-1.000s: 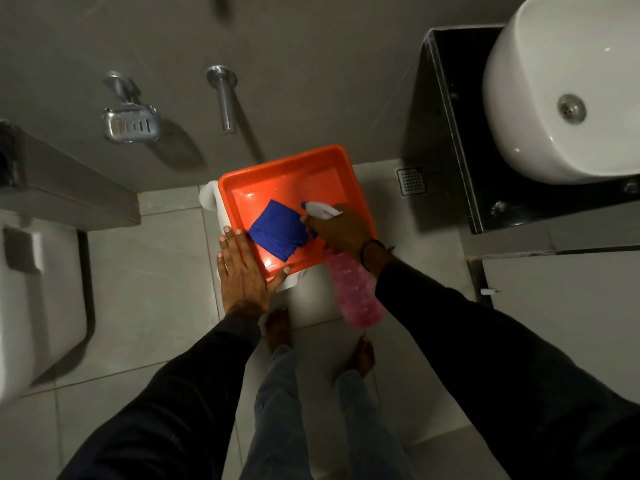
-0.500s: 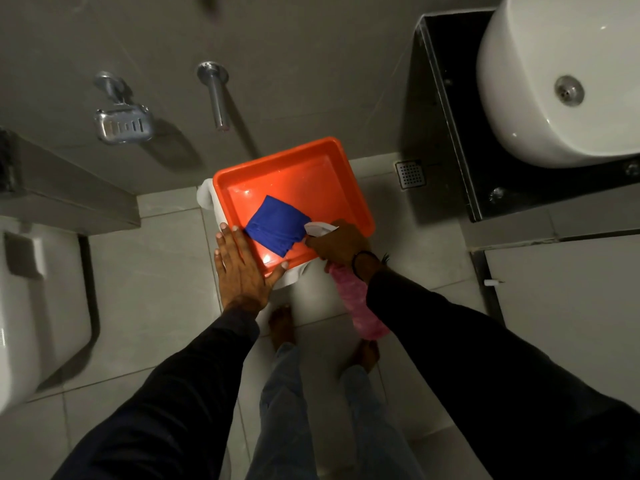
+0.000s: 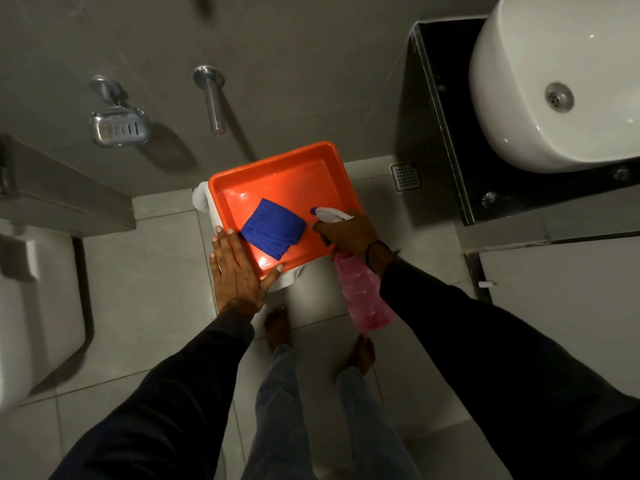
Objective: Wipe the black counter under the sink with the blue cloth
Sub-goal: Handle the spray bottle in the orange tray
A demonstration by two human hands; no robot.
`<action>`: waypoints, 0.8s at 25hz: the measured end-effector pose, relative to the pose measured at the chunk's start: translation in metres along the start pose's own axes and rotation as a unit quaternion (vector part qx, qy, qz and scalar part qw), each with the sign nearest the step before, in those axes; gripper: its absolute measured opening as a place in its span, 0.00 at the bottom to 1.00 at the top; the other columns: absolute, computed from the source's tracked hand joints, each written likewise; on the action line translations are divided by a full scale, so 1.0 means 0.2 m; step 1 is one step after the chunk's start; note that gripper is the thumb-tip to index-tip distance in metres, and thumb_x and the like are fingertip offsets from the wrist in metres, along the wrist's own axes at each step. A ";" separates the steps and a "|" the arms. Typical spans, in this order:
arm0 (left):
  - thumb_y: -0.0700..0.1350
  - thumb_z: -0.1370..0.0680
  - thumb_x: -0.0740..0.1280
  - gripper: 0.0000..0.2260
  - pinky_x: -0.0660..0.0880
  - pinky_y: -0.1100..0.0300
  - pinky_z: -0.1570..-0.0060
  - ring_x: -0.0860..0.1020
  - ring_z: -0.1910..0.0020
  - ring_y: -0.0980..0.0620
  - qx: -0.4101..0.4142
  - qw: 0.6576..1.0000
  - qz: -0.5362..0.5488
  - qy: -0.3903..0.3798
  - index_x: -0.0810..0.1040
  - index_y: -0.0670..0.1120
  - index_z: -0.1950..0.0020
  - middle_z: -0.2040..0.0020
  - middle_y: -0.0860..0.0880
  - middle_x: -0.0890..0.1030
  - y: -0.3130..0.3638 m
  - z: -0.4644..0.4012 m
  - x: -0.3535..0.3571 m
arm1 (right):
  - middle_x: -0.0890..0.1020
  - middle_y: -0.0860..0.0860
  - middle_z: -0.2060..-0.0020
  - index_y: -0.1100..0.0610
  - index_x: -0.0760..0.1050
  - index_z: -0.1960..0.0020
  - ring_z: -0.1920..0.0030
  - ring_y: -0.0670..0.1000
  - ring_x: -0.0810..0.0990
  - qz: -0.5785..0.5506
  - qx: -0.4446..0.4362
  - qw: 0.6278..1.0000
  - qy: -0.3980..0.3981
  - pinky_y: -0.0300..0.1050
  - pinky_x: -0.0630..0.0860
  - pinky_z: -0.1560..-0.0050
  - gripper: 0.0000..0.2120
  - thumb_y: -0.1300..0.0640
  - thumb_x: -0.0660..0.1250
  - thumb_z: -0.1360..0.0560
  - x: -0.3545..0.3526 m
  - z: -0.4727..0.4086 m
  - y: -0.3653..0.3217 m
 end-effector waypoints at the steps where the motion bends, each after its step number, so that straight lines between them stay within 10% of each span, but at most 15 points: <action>1: 0.72 0.27 0.59 0.53 0.50 0.39 0.19 0.46 0.17 0.37 0.002 1.000 0.001 0.001 0.41 0.39 0.18 0.17 0.38 0.44 0.00 0.00 0.00 | 0.88 0.56 0.60 0.55 0.86 0.47 0.58 0.55 0.87 -0.017 -0.014 1.000 0.010 0.53 0.85 0.47 0.15 0.49 0.75 0.31 -0.02 0.00 -0.05; 6: 0.72 0.27 0.59 0.53 0.50 0.40 0.19 0.46 0.17 0.37 -0.002 1.000 -0.004 -0.003 0.42 0.39 0.18 0.17 0.38 0.44 0.01 0.00 -0.01 | 0.86 0.55 0.67 0.58 0.85 0.56 0.72 0.53 0.86 -0.103 -0.107 0.977 0.151 0.47 0.81 0.72 0.15 0.46 0.74 0.32 -0.16 -0.08 -0.34; 12: 0.73 0.27 0.57 0.53 0.51 0.40 0.19 0.46 0.17 0.38 -0.002 1.000 -0.021 0.001 0.42 0.39 0.18 0.17 0.38 0.44 0.00 0.00 0.00 | 0.86 0.57 0.58 0.63 0.83 0.47 0.59 0.54 0.84 -0.057 -0.296 0.904 0.303 0.50 0.81 0.54 0.09 0.63 0.73 0.26 -0.09 -0.12 -0.30; 20: 0.74 0.28 0.55 0.53 0.49 0.38 0.20 0.44 0.17 0.38 -0.005 0.999 -0.036 -0.021 0.39 0.41 0.18 0.16 0.39 0.42 0.01 0.01 -0.04 | 0.85 0.53 0.58 0.57 0.80 0.44 0.58 0.54 0.85 0.015 -0.270 0.926 0.262 0.51 0.83 0.53 0.16 0.48 0.71 0.27 -0.01 -0.08 -0.12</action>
Point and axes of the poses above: each hand's wrist, its own z-axis away from the middle knuckle, its own x-axis out of the palm, y = z × x, the point moved 1 cm from there along -z, towards the middle knuckle
